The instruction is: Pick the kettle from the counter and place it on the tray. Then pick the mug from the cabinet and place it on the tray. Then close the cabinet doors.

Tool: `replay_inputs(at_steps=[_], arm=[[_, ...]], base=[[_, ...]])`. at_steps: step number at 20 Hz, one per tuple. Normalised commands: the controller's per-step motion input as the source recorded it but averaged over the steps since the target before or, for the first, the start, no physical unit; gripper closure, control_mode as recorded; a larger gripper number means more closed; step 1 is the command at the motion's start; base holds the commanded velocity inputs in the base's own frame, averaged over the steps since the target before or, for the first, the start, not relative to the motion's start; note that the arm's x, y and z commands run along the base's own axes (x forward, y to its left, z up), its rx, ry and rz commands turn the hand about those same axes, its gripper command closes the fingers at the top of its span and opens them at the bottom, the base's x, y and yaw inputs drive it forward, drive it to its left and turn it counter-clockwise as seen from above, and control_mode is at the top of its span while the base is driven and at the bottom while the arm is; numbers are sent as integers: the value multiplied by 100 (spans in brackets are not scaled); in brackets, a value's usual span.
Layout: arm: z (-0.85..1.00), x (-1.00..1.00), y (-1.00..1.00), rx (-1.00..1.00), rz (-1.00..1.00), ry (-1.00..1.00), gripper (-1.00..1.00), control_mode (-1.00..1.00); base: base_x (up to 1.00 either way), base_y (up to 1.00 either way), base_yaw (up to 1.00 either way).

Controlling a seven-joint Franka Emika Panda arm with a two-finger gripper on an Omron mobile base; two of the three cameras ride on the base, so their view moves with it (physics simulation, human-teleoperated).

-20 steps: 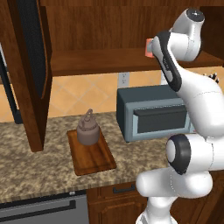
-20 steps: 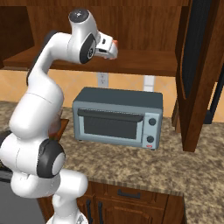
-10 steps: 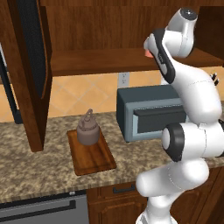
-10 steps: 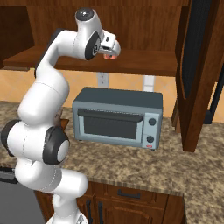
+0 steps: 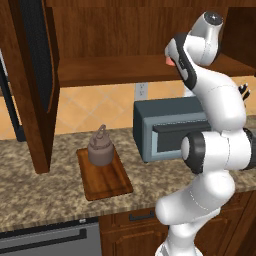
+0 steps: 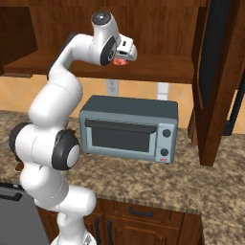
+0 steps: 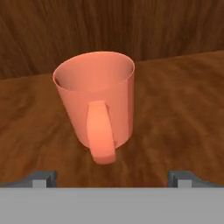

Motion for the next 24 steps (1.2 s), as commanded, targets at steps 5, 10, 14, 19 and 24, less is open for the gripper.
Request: replay_inputs(at_steps=[5,10,14,19,24], arm=[[-1,38,-1,0,0,0,-100,-100],[0,38,0,0,0,0,-100,-100],[0,2,-2,0,0,0,100,-100],[0,0,0,0,0,0,100,-100],[0,0,0,0,0,0,100,-100]], base=[[0,0,0],[0,0,0],[0,0,0],[0,0,0],[0,0,0]])
